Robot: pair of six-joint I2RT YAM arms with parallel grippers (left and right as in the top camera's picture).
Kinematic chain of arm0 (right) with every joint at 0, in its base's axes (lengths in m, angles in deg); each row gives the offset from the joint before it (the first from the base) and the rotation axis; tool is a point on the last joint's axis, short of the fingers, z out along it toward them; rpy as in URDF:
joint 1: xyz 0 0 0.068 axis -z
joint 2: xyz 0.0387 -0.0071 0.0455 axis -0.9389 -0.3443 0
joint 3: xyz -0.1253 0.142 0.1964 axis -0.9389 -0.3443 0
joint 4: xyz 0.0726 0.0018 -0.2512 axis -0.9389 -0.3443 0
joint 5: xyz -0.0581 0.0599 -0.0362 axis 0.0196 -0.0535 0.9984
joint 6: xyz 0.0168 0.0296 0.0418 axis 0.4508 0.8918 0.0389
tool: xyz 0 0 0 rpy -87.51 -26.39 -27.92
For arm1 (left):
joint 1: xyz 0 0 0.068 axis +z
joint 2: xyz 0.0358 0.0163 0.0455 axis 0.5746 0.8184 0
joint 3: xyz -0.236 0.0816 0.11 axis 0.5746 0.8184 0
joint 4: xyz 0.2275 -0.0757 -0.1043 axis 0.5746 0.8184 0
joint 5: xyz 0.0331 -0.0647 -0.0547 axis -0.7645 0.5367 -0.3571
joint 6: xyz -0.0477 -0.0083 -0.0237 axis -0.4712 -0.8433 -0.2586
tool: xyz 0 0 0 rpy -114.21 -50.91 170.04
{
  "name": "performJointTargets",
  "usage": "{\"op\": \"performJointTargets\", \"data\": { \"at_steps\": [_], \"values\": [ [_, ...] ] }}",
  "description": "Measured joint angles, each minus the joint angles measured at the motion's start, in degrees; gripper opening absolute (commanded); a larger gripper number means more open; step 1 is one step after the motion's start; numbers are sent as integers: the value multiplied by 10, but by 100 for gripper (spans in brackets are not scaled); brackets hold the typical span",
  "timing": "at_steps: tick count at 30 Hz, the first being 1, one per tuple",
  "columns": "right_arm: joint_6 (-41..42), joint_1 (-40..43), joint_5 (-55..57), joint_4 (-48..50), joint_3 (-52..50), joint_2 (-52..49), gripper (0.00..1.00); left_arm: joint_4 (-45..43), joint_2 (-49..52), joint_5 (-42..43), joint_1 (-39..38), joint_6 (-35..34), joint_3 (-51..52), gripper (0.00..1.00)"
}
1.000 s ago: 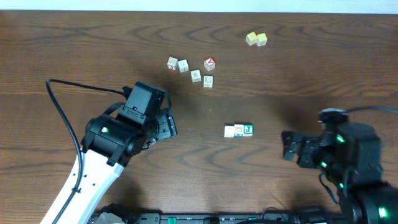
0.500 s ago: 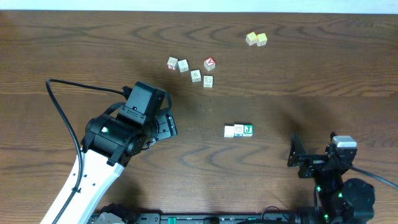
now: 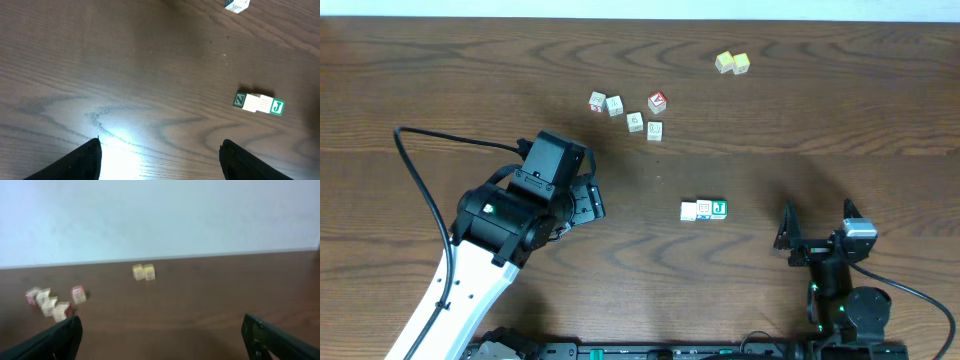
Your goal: Lift 3 blocks
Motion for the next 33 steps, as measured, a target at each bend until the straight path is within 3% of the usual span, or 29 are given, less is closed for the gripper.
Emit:
{"op": "performJointTargets", "data": {
  "at_steps": [33],
  "values": [
    [-26,20,2,8,-34,0,99,0,0,0,0,0,0,76]
  ]
}}
